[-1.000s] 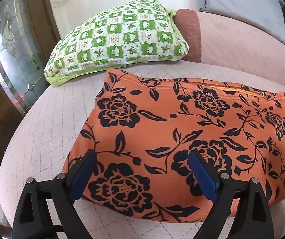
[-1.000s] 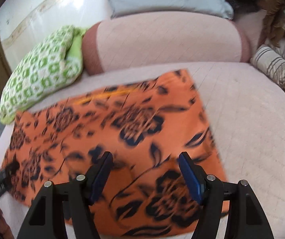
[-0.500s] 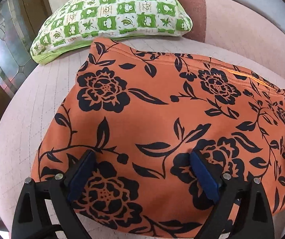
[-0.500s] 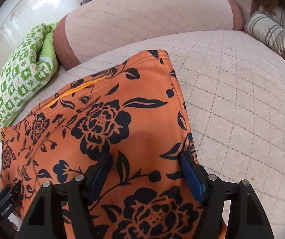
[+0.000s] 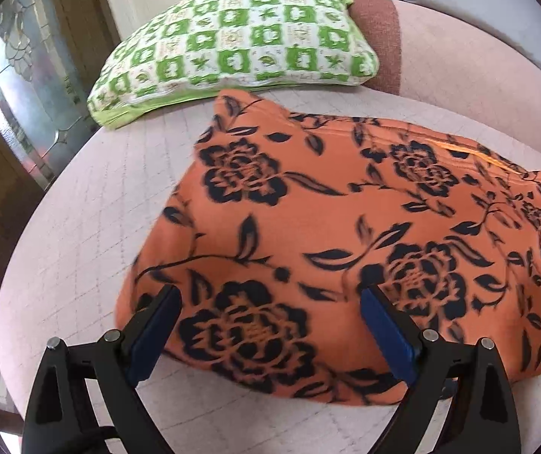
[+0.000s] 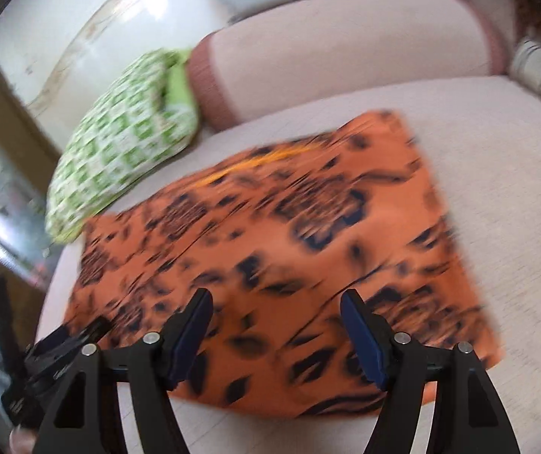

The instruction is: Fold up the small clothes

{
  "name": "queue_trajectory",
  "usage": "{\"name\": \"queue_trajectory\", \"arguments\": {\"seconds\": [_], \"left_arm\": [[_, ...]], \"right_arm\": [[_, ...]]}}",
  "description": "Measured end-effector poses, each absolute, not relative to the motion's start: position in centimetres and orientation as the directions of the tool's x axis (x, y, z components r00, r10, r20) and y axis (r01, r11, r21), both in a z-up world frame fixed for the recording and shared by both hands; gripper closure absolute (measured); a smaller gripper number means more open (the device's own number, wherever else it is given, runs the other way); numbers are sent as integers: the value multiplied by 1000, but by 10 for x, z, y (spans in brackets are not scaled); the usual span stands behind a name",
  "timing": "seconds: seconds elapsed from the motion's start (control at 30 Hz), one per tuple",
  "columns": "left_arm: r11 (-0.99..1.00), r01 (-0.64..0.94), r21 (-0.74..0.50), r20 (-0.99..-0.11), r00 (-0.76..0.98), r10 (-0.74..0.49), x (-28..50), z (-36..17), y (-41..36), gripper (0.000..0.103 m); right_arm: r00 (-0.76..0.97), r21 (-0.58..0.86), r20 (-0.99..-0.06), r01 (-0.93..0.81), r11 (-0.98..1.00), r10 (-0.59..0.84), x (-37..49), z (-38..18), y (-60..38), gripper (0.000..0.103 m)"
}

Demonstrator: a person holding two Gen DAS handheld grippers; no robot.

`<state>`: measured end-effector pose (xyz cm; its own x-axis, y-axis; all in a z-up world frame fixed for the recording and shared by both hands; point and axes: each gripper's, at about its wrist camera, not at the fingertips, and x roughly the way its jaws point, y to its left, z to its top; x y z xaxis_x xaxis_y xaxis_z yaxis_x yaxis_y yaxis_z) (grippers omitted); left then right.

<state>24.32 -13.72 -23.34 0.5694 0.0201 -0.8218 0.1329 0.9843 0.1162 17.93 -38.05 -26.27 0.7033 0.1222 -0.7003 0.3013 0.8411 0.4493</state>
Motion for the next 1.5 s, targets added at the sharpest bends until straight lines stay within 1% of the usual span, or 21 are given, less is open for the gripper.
{"name": "queue_trajectory", "arguments": {"seconds": [0.03, 0.07, 0.13, 0.17, 0.23, 0.27, 0.43, 0.57, 0.73, 0.8, 0.87, 1.0, 1.17, 1.5], "left_arm": [[985, 122, 126, -821, 570, 34, 243, -234, -133, 8], [985, 111, 135, -821, 569, 49, 243, -236, -127, 8], [985, 91, 148, -825, 561, 72, 245, -241, -118, 8], [985, 90, 147, -833, 549, 74, 248, -246, -114, 8], [984, 110, 138, -839, 541, 57, 250, -253, -111, 6], [982, 120, 148, -834, 548, 59, 249, -252, -111, 6], [978, 112, 174, -823, 563, 82, 244, -245, -112, 6], [979, 89, 185, -799, 593, 98, 238, -236, -107, 6], [984, 62, 170, -777, 623, 95, 232, -226, -97, 6], [985, 63, 162, -774, 627, 87, 229, -224, -95, 6], [985, 68, 156, -771, 632, 79, 224, -222, -94, 6], [985, 85, 152, -770, 635, 64, 215, -220, -94, 6], [984, 94, 151, -768, 638, 57, 206, -220, -88, 6], [986, 74, 147, -765, 641, 65, 200, -219, -74, 6]], "right_arm": [[695, 466, -702, 281, 839, 157, 181, -266, -373, 40], [685, 472, -707, 268, 840, 179, 181, -268, -367, 44], [650, 452, -735, 252, 856, 196, 187, -280, -352, 44], [621, 411, -763, 251, 876, 180, 191, -286, -345, 44], [620, 357, -772, 234, 904, 144, 194, -289, -338, 44], [621, 354, -771, 236, 905, 140, 193, -288, -337, 44], [646, 482, -734, 277, 832, 210, 183, -284, -360, 44], [671, 481, -721, 306, 822, 172, 172, -278, -373, 44], [691, 568, -689, 326, 756, 220, 163, -277, -392, 44], [696, 586, -679, 325, 743, 232, 157, -277, -396, 43], [701, 612, -666, 319, 724, 255, 153, -278, -398, 39], [705, 655, -647, 318, 686, 291, 145, -283, -399, 37], [725, 686, -621, 317, 655, 299, 133, -284, -399, 31], [733, 720, -605, 338, 607, 310, 123, -288, -400, 30]]}}
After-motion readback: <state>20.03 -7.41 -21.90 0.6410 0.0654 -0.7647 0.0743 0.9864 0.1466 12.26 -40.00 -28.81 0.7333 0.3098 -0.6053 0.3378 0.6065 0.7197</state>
